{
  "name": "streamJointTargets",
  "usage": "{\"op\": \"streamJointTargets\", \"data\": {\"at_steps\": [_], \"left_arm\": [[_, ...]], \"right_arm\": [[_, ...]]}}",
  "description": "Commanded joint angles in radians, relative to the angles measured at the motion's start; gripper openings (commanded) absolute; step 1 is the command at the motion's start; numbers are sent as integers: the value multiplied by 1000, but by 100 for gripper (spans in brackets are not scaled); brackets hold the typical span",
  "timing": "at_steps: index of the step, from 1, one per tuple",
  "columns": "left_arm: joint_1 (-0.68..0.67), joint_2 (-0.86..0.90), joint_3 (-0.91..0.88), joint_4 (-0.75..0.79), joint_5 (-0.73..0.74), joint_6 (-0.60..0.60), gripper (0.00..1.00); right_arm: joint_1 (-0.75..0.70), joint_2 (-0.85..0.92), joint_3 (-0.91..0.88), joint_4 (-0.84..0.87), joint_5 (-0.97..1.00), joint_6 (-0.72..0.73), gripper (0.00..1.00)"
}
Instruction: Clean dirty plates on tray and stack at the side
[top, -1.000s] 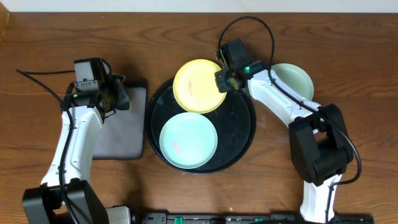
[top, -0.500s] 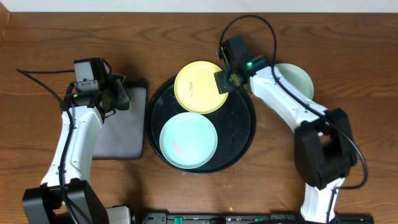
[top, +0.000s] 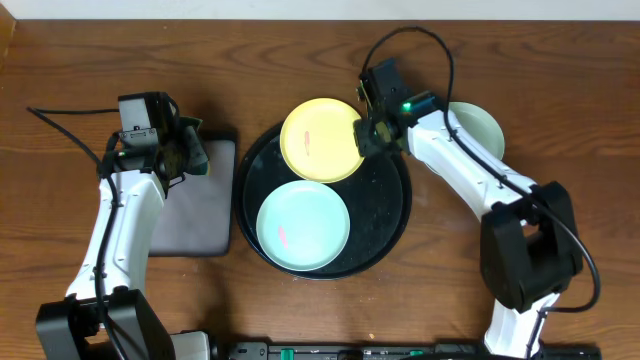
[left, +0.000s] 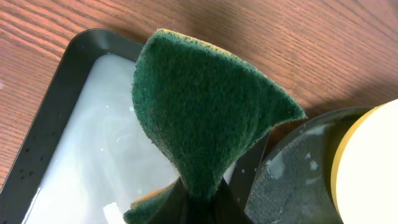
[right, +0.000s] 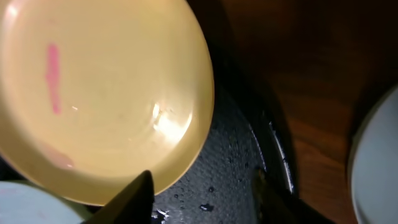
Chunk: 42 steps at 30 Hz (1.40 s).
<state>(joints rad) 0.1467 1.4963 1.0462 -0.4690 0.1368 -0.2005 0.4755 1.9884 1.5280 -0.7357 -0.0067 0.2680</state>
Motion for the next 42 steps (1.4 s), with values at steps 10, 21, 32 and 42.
{"op": "streamJointTargets", "data": {"at_steps": [10, 21, 32, 42], "left_arm": [[-2, -2, -4, 7, 13, 51, 8], [-2, 0, -4, 7, 13, 50, 8], [-2, 0, -4, 7, 13, 50, 8], [-2, 0, -4, 12, 12, 51, 7]], "right_arm": [[10, 10, -23, 51, -5, 16, 34], [10, 10, -201, 372, 36, 16, 33], [10, 10, -334, 590, 37, 47, 22], [11, 10, -334, 591, 36, 46, 1]]}}
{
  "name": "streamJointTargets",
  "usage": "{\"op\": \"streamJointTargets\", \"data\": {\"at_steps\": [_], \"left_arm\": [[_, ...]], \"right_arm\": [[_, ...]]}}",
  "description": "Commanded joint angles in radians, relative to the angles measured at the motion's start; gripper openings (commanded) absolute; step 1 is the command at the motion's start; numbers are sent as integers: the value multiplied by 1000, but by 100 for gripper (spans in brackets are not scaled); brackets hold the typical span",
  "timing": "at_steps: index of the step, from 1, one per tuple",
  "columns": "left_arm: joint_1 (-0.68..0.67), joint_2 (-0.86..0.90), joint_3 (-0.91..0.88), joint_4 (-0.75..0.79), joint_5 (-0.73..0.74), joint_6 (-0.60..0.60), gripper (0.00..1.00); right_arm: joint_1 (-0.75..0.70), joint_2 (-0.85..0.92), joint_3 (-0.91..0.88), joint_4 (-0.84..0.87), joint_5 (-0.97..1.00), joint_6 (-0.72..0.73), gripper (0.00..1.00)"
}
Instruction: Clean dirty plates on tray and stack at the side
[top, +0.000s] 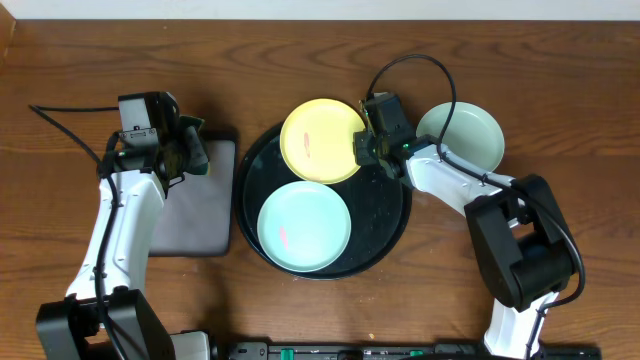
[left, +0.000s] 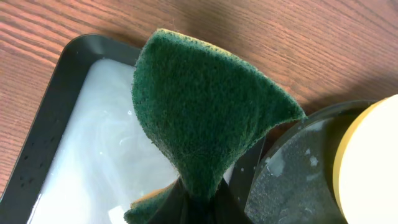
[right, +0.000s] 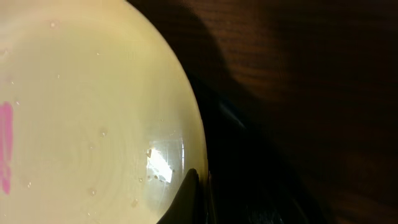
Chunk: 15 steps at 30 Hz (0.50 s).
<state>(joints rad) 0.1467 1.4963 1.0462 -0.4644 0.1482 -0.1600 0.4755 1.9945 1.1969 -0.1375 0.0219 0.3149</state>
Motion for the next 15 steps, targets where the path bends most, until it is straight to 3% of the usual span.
{"op": "streamJointTargets", "data": {"at_steps": [1, 15], "left_arm": [[-2, 0, -4, 8, 1, 10, 8], [-2, 0, -4, -9, 1, 37, 7]], "right_arm": [[11, 4, -3, -8, 8, -1, 1], [11, -7, -2, -15, -47, -2, 1]]}}
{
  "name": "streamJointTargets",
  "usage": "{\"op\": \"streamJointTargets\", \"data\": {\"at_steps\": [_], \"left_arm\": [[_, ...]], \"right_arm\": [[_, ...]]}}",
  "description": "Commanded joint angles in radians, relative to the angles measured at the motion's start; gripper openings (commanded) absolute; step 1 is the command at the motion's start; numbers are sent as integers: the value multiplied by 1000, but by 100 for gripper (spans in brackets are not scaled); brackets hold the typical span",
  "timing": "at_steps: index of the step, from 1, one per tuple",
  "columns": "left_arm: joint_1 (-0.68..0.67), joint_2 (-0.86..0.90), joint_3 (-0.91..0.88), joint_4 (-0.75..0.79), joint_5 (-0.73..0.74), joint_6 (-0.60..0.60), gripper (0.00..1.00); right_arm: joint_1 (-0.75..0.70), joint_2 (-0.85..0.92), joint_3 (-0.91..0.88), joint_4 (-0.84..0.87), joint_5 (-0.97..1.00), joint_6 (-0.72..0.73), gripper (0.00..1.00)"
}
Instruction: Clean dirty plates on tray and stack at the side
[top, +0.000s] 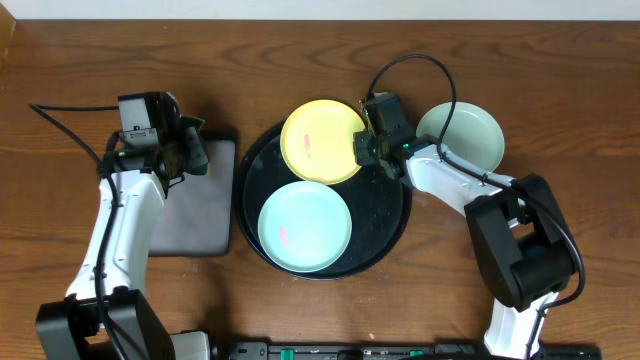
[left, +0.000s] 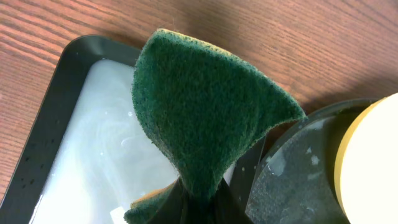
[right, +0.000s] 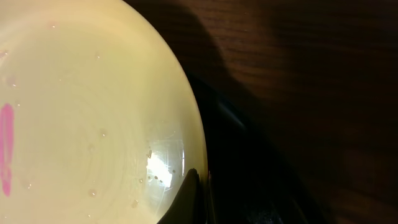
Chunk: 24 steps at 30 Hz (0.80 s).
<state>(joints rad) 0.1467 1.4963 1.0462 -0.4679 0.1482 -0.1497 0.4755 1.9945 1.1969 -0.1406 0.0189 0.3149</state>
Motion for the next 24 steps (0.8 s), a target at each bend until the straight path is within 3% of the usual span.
{"op": "streamJointTargets", "data": {"at_steps": [1, 9, 17, 24], "left_arm": [[-5, -4, -4, -10, 2, 25, 7], [-103, -127, 2, -16, -4, 26, 7], [-249, -269, 61, -18, -113, 3, 7], [-369, -251, 60, 37, -111, -69, 7]], "right_arm": [[11, -7, -2, -13, -50, -14, 1], [6, -9, -2, -30, -50, -89, 1], [7, -8, -2, -24, -54, -84, 1], [11, -8, -2, -20, -61, -51, 1]]}}
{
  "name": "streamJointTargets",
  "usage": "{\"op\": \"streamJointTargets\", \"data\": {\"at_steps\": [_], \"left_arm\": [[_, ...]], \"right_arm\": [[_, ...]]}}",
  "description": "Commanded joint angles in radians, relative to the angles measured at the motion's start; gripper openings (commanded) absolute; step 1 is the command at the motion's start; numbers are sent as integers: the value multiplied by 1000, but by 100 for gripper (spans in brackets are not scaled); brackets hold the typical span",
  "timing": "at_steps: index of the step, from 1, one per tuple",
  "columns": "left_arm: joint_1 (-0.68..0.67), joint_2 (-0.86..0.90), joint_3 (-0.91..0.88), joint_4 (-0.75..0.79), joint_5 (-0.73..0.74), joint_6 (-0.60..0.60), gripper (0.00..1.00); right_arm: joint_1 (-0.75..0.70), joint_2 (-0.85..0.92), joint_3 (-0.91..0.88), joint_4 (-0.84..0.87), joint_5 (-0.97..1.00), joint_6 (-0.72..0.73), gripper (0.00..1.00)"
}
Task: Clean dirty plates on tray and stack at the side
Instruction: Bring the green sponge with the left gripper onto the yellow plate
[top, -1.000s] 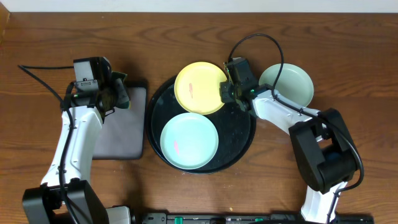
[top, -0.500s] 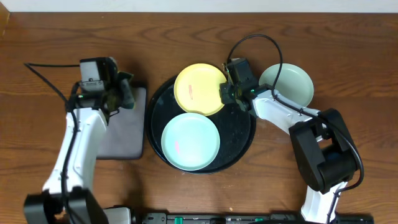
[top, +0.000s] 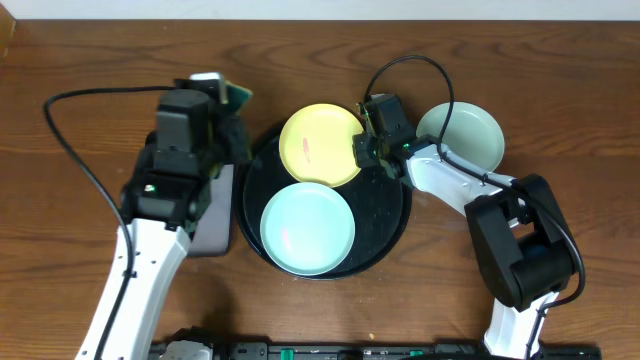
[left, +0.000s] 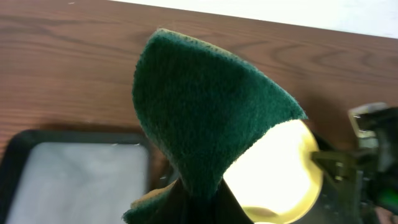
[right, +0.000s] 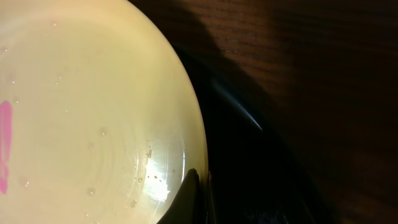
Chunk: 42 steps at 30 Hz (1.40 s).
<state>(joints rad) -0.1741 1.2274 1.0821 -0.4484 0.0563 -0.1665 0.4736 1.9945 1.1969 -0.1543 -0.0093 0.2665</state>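
Observation:
A yellow plate (top: 320, 146) with a pink smear lies at the back of the round black tray (top: 392, 205). My right gripper (top: 363, 152) is shut on its right rim; the right wrist view shows the plate (right: 93, 112) pinched between my fingertips (right: 191, 196). A pale blue plate (top: 307, 227) with a faint pink mark sits at the tray's front. My left gripper (top: 232, 122) is shut on a green sponge (left: 199, 112), raised by the tray's left edge, with the yellow plate (left: 280, 168) behind it.
A pale green plate (top: 462, 137) rests on the wooden table to the right of the tray. A rectangular black pan of cloudy water (left: 68, 174) lies left of the tray, partly under my left arm. Cables loop over the table at both sides.
My left arm has swung right and up from over the water pan to the tray's left edge, the sponge still in its jaws. The right gripper still pinches the yellow plate's rim.
At first my right gripper stood open by the yellow plate's right rim while the left held the sponge over the water pan. Then the right was shut on the rim and stayed so. Now the left has carried the sponge toward the yellow plate.

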Motion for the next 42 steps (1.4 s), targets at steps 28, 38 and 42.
{"op": "streamJointTargets", "data": {"at_steps": [28, 38, 42], "left_arm": [[-230, 443, 23, 216, -77, -259, 7], [-228, 554, 23, 234, -156, -307, 7], [-229, 578, 23, 233, -174, -307, 7]], "right_arm": [[13, -8, -2, 9, -70, -13, 1], [13, -8, -2, 8, -70, -13, 2], [13, -8, -2, 8, -70, -12, 2]]}}
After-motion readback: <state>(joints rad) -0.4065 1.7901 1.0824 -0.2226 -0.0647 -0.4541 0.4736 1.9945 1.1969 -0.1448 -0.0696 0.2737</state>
